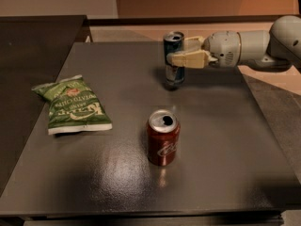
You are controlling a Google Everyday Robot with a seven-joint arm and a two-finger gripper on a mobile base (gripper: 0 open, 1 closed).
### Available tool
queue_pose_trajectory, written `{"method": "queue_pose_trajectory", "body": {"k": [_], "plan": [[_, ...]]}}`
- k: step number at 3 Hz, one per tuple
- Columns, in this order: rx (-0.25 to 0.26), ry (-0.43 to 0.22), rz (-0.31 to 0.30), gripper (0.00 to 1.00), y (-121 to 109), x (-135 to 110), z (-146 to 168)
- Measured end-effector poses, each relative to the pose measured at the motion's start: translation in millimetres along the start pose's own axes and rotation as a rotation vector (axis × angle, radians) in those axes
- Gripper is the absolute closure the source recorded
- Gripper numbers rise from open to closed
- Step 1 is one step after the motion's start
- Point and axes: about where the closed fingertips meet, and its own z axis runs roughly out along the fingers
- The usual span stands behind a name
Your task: Place redbull can upright
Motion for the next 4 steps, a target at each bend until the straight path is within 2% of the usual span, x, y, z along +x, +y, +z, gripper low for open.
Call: {"method": "queue_pose_trajectory", "body": {"k": [1,2,4], "plan": [[0.016,-0.035,-0.011,1.0,2.7,9.2,-1.5],[0.025,-0.062,-0.029,0.82,4.4,16.2,-2.5],[0.037,-0.089,-0.046,0.36,4.2,28.7,-3.2]]}}
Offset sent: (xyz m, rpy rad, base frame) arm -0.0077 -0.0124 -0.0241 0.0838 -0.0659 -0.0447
